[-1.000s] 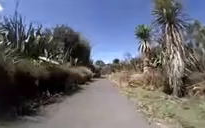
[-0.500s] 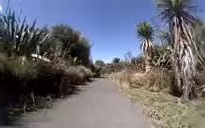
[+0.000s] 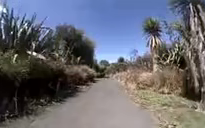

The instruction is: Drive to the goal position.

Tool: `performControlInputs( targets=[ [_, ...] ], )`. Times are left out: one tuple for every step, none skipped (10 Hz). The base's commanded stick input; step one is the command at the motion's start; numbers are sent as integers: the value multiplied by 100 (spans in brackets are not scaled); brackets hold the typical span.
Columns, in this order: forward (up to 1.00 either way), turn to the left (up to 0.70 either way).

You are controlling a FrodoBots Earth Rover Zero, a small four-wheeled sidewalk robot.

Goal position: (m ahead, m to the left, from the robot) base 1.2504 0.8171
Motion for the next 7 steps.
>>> performControlInputs(
  targets=[
    [85, 0],
    [85, 0],
    [85, 0],
    [85, 0],
    [85, 0],
    [85, 0],
    [85, 0]
  ],
)
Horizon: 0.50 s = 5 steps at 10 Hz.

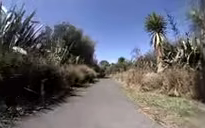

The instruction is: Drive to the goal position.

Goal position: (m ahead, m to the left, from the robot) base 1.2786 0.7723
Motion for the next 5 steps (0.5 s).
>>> performControlInputs(
  targets=[
    [85, 0],
    [85, 0],
    [85, 0],
    [85, 0],
    [85, 0]
  ],
)
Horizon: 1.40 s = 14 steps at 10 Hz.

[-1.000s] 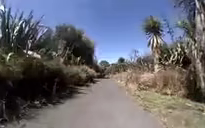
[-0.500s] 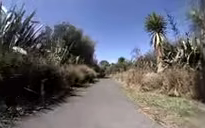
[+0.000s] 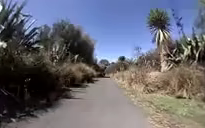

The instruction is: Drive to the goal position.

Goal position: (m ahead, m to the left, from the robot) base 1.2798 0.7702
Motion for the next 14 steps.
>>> performControlInputs(
  targets=[
    [85, 0],
    [85, 0],
    [85, 0],
    [85, 0],
    [85, 0],
    [85, 0],
    [85, 0],
    [85, 0],
    [85, 0],
    [85, 0],
    [85, 0],
    [85, 0],
    [85, 0],
    [85, 0]
  ],
)
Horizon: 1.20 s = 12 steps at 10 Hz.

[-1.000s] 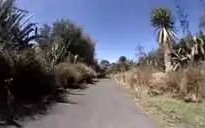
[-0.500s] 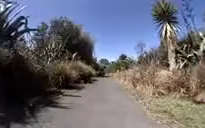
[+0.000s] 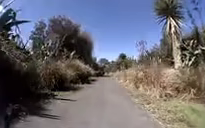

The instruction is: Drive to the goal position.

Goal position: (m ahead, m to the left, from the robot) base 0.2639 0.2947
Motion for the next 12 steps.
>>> performControlInputs(
  targets=[
    [85, 0],
    [85, 0],
    [85, 0],
    [85, 1],
    [85, 1],
    [85, 3],
    [85, 9],
    [85, 15],
    [85, 15],
    [85, 9],
    [85, 3],
    [85, 0]
  ],
)
